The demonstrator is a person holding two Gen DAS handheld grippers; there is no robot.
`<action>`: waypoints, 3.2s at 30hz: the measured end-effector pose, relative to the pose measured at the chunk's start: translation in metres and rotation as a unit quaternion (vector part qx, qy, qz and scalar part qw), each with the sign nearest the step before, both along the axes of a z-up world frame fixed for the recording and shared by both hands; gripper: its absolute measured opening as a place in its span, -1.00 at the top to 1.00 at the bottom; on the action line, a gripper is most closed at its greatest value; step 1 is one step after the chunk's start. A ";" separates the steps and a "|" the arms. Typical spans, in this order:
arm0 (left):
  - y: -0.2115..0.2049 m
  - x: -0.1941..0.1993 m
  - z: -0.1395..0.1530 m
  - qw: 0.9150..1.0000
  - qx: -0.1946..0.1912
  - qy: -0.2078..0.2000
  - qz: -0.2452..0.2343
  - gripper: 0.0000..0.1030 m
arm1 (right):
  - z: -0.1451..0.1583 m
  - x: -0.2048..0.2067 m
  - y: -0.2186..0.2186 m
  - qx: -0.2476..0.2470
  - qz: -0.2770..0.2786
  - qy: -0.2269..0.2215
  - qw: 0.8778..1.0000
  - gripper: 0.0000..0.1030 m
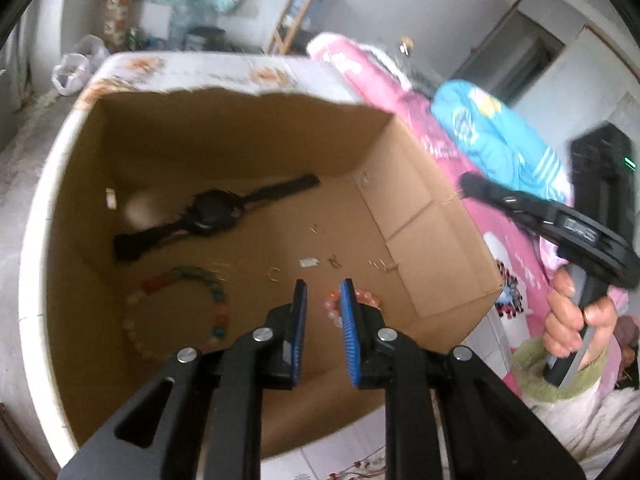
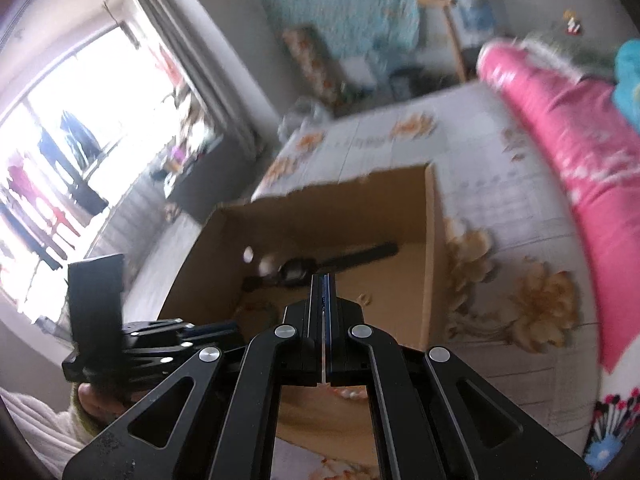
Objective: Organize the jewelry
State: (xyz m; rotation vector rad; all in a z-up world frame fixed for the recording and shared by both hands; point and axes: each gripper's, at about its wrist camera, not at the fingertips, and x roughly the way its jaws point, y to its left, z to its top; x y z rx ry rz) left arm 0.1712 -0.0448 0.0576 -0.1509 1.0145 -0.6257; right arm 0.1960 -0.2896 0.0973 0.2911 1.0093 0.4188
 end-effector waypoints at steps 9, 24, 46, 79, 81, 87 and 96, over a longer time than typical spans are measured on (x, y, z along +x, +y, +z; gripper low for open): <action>0.045 -0.022 0.024 0.994 -0.005 -0.078 0.073 0.13 | -0.024 0.057 0.058 -0.046 0.075 0.089 0.992 0.90; 0.063 -0.062 0.046 0.981 0.024 -0.162 0.106 -0.72 | 0.042 -0.015 0.033 -0.042 -0.007 -0.021 0.999 0.12; 0.036 -0.108 0.041 0.960 0.152 -0.160 0.169 -0.89 | 0.031 -0.150 0.061 -0.217 -0.119 -0.103 0.963 -0.84; 0.013 -0.065 -0.006 0.956 0.228 -0.006 0.183 -0.89 | -0.033 -0.110 0.063 -0.214 -0.090 0.072 0.970 -0.84; 0.013 -0.064 -0.007 0.956 0.229 -0.003 0.185 -0.89 | -0.033 -0.109 0.062 -0.213 -0.090 0.072 0.970 -0.84; 0.014 -0.063 -0.009 0.955 0.230 -0.001 0.187 -0.89 | -0.032 -0.108 0.061 -0.212 -0.093 0.072 0.970 -0.84; 0.009 -0.064 -0.013 0.956 0.233 0.002 0.177 -0.89 | -0.034 -0.106 0.060 -0.210 -0.094 0.076 0.970 -0.84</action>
